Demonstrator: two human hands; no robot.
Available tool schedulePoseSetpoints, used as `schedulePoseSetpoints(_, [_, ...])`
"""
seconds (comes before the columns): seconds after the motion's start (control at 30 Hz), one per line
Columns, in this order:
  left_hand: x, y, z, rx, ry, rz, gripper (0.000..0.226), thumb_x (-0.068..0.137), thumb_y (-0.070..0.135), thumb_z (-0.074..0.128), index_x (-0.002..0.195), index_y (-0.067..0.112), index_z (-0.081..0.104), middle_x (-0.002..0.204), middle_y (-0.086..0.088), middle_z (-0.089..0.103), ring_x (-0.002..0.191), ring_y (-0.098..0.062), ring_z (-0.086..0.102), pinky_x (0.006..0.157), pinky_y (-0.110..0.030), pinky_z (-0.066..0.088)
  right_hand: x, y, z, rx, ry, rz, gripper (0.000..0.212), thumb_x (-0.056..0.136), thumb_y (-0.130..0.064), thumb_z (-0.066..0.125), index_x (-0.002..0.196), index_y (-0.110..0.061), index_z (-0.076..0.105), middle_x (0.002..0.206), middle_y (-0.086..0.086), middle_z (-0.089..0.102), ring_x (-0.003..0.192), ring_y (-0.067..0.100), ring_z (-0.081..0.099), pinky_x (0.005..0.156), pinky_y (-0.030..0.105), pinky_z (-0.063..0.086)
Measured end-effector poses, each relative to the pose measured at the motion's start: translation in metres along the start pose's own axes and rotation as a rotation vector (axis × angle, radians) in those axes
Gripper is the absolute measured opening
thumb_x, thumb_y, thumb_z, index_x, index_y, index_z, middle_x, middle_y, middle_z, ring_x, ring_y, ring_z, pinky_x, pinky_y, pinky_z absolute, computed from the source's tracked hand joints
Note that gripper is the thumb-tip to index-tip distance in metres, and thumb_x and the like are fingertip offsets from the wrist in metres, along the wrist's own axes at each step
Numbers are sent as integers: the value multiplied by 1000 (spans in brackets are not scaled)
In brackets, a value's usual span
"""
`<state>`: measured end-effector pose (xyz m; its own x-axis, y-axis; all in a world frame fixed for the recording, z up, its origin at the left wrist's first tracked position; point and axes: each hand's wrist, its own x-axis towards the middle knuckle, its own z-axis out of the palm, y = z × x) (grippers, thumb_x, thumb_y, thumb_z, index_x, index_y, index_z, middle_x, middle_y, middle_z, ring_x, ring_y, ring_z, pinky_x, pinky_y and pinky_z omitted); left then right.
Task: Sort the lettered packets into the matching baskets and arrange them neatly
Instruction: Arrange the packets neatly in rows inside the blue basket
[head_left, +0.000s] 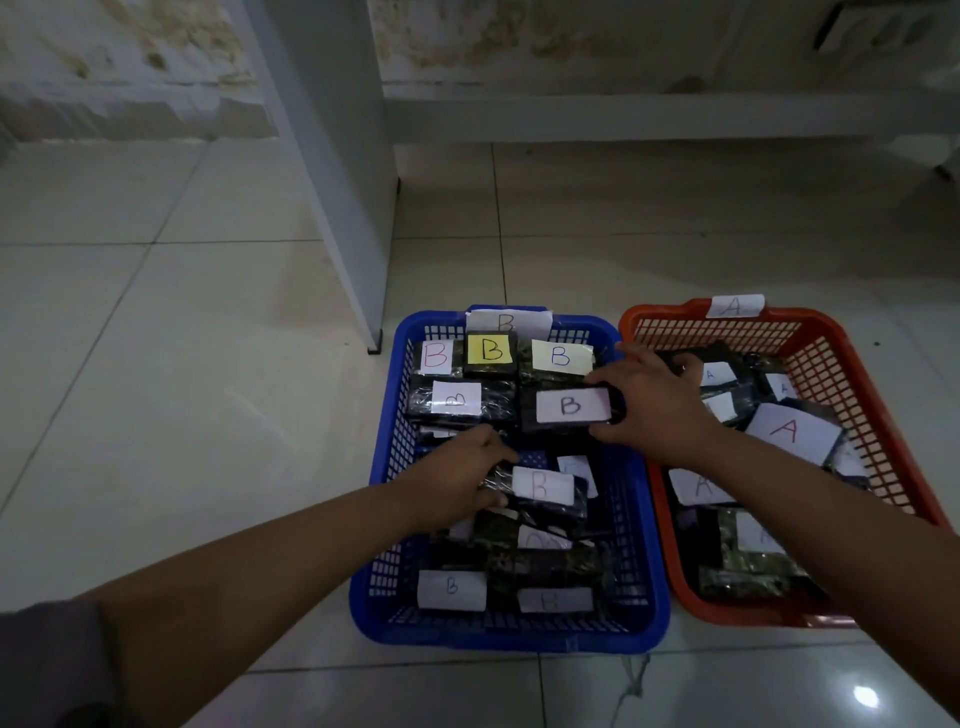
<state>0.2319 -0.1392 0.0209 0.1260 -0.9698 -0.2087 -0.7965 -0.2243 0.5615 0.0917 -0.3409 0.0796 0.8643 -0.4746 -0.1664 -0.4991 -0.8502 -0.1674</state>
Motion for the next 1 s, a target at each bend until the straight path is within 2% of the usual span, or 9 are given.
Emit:
schedulePoseSetpoints(0.3, [-28, -23, -25, 125, 108, -69, 56, 87, 28, 63, 138, 18, 43, 120, 2, 45, 110, -10, 44, 92, -14, 32, 4, -9, 35, -284, 94, -55, 54, 76, -33, 69, 124, -13, 54, 135, 8, 49, 140, 27, 23, 108, 59, 12])
schedulePoseSetpoints(0.43, [-34, -26, -27, 211, 138, -57, 56, 87, 27, 64, 137, 14, 44, 122, -3, 47, 113, -16, 47, 98, -23, 37, 1, -14, 39, -294, 83, -27, 60, 79, -33, 66, 131, -12, 46, 134, 9, 50, 139, 26, 24, 108, 57, 12])
schedulePoseSetpoints(0.53, [-36, -27, -25, 198, 182, -54, 54, 88, 25, 63, 137, 13, 44, 124, -3, 46, 115, -16, 46, 99, -22, 36, -6, -14, 43, -246, 130, -44, 69, 69, -32, 75, 130, -13, 48, 124, 10, 58, 131, 31, 38, 103, 56, 23])
schedulePoseSetpoints(0.63, [-37, -29, -23, 190, 199, -48, 49, 88, 24, 63, 133, 14, 47, 126, -3, 48, 117, -16, 45, 101, -26, 37, -20, -15, 46, -160, 260, -99, 51, 67, -30, 76, 113, -14, 61, 105, 8, 65, 111, 31, 51, 90, 47, 38])
schedulePoseSetpoints(0.7, [-38, -32, -25, 240, 194, -21, 46, 87, 22, 63, 131, 14, 48, 126, -4, 52, 117, -18, 46, 101, -29, 39, -33, -18, 49, -196, 302, -119, 30, 73, -34, 70, 96, -15, 66, 87, 5, 67, 101, 28, 54, 86, 43, 37])
schedulePoseSetpoints(0.77, [-41, -37, -29, 299, 195, 1, 45, 86, 19, 63, 129, 13, 50, 125, -6, 55, 116, -20, 50, 99, -32, 42, -45, -25, 52, -319, 156, -144, 34, 80, -46, 58, 92, -15, 66, 83, 4, 69, 106, 27, 53, 93, 46, 24])
schedulePoseSetpoints(0.87, [-44, -40, -31, 368, 194, 25, 45, 84, 16, 66, 126, 12, 53, 122, -7, 57, 112, -22, 54, 96, -33, 42, -51, -36, 58, -400, -124, -115, 57, 88, -57, 44, 121, -11, 53, 117, 12, 63, 134, 30, 29, 109, 51, 3])
schedulePoseSetpoints(0.93, [-45, -38, -30, 425, 192, 31, 46, 84, 20, 66, 127, 13, 53, 122, -4, 58, 112, -21, 54, 98, -32, 37, -48, -41, 59, -371, -200, -76, 66, 89, -57, 43, 138, -13, 34, 132, 13, 53, 140, 30, 16, 112, 52, 0])
schedulePoseSetpoints(1.0, [-47, -36, -29, 451, 206, 28, 46, 85, 23, 64, 129, 15, 52, 123, -2, 58, 114, -20, 53, 100, -32, 33, -43, -43, 58, -334, -223, -52, 71, 86, -59, 44, 142, -18, 26, 130, 12, 53, 137, 31, 17, 111, 55, 1])
